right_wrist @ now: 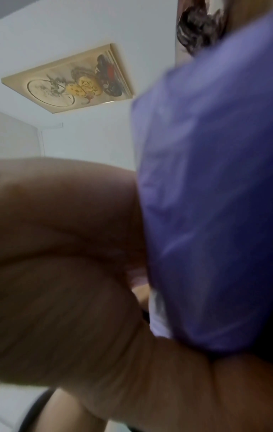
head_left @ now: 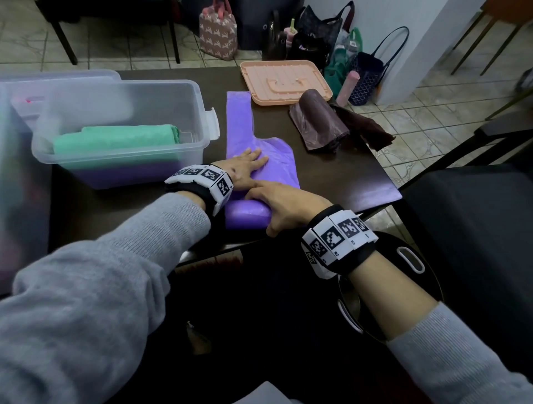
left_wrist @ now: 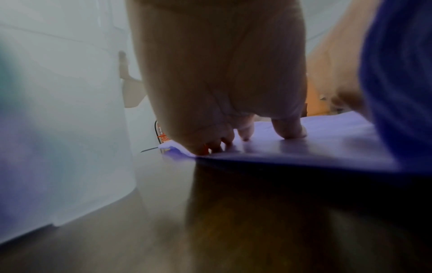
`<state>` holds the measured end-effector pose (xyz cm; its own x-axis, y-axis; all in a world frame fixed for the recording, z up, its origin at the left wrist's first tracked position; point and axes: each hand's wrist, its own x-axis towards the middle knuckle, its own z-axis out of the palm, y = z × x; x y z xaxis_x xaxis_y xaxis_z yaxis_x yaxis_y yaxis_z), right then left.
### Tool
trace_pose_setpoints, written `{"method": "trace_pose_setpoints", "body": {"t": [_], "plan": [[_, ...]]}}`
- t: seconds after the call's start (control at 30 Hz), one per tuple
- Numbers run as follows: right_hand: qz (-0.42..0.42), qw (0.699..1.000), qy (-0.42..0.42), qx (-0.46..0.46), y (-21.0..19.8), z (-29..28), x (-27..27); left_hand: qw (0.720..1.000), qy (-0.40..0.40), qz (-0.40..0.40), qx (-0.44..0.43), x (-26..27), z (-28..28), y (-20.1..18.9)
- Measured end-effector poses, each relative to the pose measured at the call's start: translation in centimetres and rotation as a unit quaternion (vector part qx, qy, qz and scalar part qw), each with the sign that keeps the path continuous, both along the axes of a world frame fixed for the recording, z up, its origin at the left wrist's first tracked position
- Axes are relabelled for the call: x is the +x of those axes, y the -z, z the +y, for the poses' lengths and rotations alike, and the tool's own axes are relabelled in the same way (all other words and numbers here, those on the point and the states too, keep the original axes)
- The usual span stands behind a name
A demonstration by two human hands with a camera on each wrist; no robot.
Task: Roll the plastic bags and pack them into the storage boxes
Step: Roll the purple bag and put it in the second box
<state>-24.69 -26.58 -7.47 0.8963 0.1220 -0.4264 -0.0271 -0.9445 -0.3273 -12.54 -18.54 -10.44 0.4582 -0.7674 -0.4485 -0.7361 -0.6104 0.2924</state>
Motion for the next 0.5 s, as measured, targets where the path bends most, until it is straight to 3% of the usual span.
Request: {"method": "trace_pose_setpoints", "body": {"t": [0.5], "plan": [[-0.030, 0.997, 0.058, 0.040, -0.06, -1.00, -0.41, 1.000, -0.017, 0.009, -0.011, 0.19, -0.09, 0.12]]}}
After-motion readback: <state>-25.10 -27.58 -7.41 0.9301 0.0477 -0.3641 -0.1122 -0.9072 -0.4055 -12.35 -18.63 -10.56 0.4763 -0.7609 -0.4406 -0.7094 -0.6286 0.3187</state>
